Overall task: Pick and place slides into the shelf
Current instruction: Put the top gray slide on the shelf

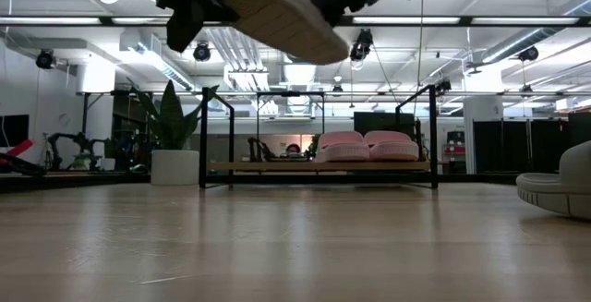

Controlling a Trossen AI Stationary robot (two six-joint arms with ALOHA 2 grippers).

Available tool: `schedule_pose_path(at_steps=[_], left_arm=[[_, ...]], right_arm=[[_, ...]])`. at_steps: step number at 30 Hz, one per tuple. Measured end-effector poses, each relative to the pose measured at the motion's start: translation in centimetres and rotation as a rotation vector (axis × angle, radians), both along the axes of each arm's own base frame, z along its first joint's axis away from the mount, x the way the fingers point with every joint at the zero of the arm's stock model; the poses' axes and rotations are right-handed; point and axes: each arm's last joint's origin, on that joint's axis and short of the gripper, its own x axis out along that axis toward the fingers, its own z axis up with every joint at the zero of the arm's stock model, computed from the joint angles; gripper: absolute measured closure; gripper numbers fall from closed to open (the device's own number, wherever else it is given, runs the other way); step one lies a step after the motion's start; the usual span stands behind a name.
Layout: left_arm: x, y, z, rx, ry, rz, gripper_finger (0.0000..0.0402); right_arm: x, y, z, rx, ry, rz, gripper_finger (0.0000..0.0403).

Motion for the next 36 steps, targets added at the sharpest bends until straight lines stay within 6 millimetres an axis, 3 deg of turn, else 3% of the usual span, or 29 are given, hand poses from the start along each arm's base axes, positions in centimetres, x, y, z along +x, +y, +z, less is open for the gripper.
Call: schedule_pose_path(at_steps=[6, 13, 21, 27, 36], left_arm=[[0.5, 0.4, -0.4, -0.021, -0.028, 0.114, 0.0382], [3.1, 1.7, -1.5, 0.037, 0.071, 0.249, 0.0382], [6.4, 1.6, -1.3, 0.108, 0.175, 0.282, 0.0383], [7.5, 1.5, -0.8, 0.140, 0.215, 0.312, 0.0383], [8.1, 1.4, 0.7, 0.136, 0.190, 0.311, 0.0384]], right_arm=[[-0.7, 1.7, 2.2, -0.227, 0.007, -0.272, 0.0318], [-0.3, 6.3, 3.8, -0.497, -0.042, -0.377, 0.0233], [1.3, 10.4, 2.8, -0.773, -0.009, -0.406, 0.0145], [2.2, 11.5, 1.7, -0.853, 0.025, -0.392, 0.0138], [2.9, 11.0, 0.8, -0.984, 0.097, -0.503, 0.0144]])
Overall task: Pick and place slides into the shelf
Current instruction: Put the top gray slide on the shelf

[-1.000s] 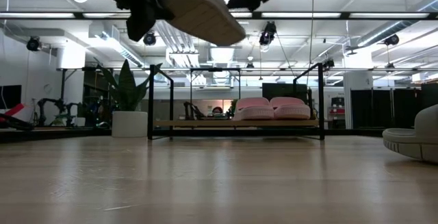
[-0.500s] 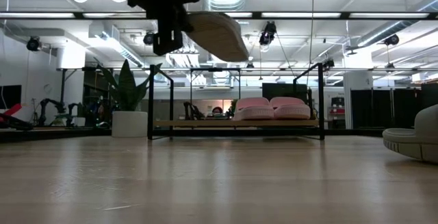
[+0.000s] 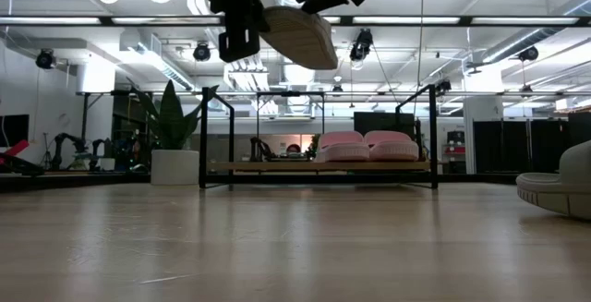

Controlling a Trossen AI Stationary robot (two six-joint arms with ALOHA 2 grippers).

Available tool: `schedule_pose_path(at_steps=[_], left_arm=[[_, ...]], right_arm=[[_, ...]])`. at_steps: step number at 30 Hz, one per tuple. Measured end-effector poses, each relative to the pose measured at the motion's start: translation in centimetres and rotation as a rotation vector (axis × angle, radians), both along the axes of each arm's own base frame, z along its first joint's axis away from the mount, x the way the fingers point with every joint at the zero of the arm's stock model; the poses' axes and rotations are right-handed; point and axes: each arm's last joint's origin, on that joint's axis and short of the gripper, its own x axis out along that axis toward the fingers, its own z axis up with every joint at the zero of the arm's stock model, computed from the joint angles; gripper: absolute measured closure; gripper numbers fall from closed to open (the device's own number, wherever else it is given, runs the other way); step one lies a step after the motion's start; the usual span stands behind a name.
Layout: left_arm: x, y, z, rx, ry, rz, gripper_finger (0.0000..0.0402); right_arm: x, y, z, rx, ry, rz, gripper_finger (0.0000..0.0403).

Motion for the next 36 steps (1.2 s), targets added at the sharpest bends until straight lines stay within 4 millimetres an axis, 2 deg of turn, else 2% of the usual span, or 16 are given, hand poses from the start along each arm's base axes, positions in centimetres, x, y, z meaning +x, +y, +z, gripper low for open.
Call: schedule_pose_path(at_steps=[6, 13, 23, 28, 36], left_arm=[[0.1, 0.0, 0.2, 0.006, 0.009, -0.002, 0.0384], [0.1, 0.0, 0.2, 0.012, 0.022, -0.004, 0.0384], [0.1, 0.0, 0.2, 0.013, 0.025, -0.007, 0.0384], [0.1, -0.1, 0.2, 0.013, 0.024, -0.014, 0.0384], [0.1, -0.1, 0.2, 0.014, 0.026, -0.009, 0.0385]], right_arm=[[0.6, -0.1, -0.6, -0.044, 0.014, -0.039, 0.0145], [1.6, -0.5, -1.3, -0.163, 0.039, -0.123, 0.0162], [2.4, -0.7, -1.5, -0.236, 0.020, -0.183, 0.0185], [2.4, -0.9, -1.8, -0.261, 0.045, -0.205, 0.0232], [2.8, -1.7, -2.4, -0.278, 0.082, -0.216, 0.0350]])
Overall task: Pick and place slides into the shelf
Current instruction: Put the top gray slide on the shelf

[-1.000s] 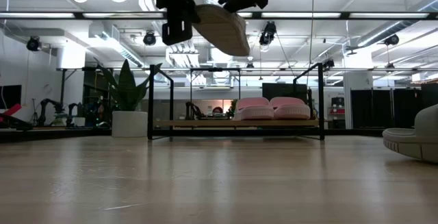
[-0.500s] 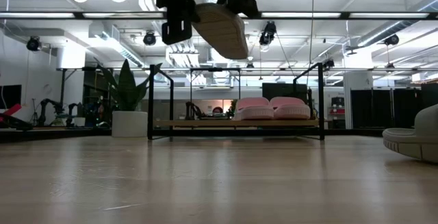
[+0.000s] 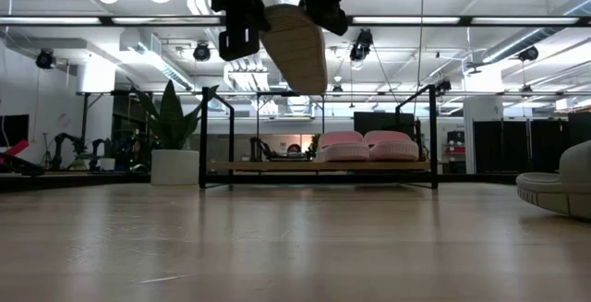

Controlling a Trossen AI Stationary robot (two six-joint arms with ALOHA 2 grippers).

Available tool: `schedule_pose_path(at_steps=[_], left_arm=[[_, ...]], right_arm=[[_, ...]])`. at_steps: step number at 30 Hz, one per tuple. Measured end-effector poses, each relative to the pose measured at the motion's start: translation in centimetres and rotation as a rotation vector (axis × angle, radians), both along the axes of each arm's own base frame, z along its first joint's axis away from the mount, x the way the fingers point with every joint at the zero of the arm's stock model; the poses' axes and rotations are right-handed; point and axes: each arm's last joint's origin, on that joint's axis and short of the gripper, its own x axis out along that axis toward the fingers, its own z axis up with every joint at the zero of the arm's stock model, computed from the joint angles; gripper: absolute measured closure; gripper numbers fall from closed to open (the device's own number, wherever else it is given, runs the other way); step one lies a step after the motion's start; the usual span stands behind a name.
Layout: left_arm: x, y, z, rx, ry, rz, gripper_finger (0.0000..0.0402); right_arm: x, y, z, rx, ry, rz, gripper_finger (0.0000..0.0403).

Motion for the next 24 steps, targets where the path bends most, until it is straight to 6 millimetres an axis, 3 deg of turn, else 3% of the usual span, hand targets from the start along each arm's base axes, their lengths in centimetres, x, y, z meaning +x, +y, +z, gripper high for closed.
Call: schedule_pose_path(at_steps=[4, 8, 18, 24], left_arm=[[0.0, 0.0, -0.1, -0.001, 0.001, -0.007, 0.0385], [0.0, 0.0, -0.1, -0.004, -0.007, -0.007, 0.0383], [-0.2, -0.1, -0.3, -0.028, -0.053, -0.011, 0.0303], [-2.2, 0.2, -0.4, -0.058, -0.113, -0.004, 0.0289]], right_arm=[[0.0, -0.2, 0.0, 0.001, -0.003, -0.007, 0.0388], [0.0, -0.3, 0.2, -0.001, -0.014, -0.007, 0.0392], [0.0, -0.6, 0.4, 0.007, -0.036, 0.007, 0.0394], [-0.1, -1.4, 0.7, -0.001, -0.046, -0.009, 0.0394]])
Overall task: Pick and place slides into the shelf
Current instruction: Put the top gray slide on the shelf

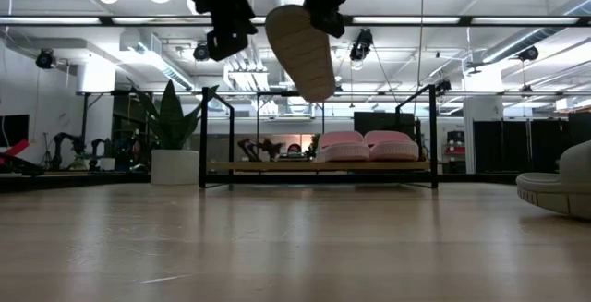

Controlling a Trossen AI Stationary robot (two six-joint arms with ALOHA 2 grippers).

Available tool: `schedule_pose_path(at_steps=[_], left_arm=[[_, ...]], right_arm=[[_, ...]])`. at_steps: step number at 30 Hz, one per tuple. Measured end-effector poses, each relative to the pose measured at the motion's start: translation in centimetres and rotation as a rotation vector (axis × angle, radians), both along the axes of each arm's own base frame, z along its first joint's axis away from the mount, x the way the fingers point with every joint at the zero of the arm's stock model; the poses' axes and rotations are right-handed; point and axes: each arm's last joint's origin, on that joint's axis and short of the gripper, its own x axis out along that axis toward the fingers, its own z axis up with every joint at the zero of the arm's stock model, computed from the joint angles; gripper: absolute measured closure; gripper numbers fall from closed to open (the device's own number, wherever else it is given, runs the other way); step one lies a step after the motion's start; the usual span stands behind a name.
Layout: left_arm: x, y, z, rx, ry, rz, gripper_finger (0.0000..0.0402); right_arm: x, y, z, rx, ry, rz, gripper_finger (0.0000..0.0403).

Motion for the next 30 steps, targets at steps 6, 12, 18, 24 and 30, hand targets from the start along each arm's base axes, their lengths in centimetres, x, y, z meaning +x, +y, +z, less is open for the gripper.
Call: schedule_pose_path(at_steps=[6, 12, 18, 24, 30], left_arm=[[-4.4, 0.2, 0.3, -0.119, -0.218, -0.129, 0.0288], [-8.6, 0.3, 0.5, -0.257, -0.443, -0.255, 0.0288], [-11.5, 0.1, 0.7, -0.338, -0.585, -0.303, 0.0288], [-13.0, -0.3, 0.8, -0.392, -0.655, -0.364, 0.0288], [-13.6, -0.5, 0.7, -0.413, -0.676, -0.385, 0.0288]], right_arm=[[0.1, -0.8, 0.0, 0.033, -0.017, 0.047, 0.0394], [0.5, -1.0, 0.0, 0.048, -0.072, 0.125, 0.0394], [0.6, -1.6, -2.4, -0.007, -0.104, 0.174, 0.0395], [0.1, -1.7, -5.8, -0.114, -0.143, 0.198, 0.0395], [-0.8, -2.1, -8.6, -0.069, -0.142, 0.192, 0.0395]])
